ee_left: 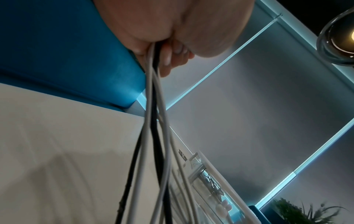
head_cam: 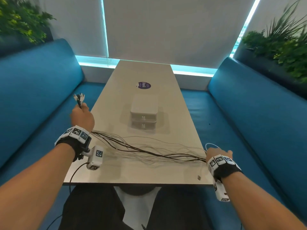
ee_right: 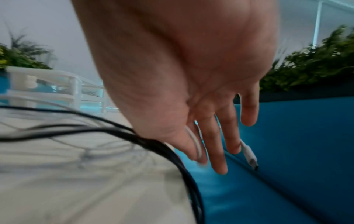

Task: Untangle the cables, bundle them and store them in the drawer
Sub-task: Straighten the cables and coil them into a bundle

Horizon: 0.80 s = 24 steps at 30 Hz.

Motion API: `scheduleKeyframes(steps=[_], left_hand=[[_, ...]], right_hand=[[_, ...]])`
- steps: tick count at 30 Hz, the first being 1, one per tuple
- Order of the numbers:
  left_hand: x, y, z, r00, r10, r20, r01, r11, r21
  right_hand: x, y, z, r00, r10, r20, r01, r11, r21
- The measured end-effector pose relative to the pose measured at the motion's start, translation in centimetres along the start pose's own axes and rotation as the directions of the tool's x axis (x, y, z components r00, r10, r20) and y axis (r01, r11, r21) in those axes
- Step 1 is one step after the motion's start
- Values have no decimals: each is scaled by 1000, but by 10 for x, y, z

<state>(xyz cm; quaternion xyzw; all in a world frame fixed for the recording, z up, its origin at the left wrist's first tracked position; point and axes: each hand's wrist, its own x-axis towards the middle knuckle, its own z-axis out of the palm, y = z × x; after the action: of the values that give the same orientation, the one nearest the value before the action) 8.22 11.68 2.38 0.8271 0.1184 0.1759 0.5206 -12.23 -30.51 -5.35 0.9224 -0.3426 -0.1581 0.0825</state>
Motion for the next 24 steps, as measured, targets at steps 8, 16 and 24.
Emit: scheduleKeyframes(steps=[8,16,24], left_hand=[[-7,-2,8,1000,10,19,-10,1000,3],[-12,9,10,999,14,33,-14,1000,-17],[-9,8,2,1000,23,17,-23,1000,-18]], right_hand=[[-2,-8,-4,957,138,-257,-9,895,445],[-14,-71,-32,960,-190,-204,278,601,750],[-22,-76,-30,902,-291,-319,381,882,275]])
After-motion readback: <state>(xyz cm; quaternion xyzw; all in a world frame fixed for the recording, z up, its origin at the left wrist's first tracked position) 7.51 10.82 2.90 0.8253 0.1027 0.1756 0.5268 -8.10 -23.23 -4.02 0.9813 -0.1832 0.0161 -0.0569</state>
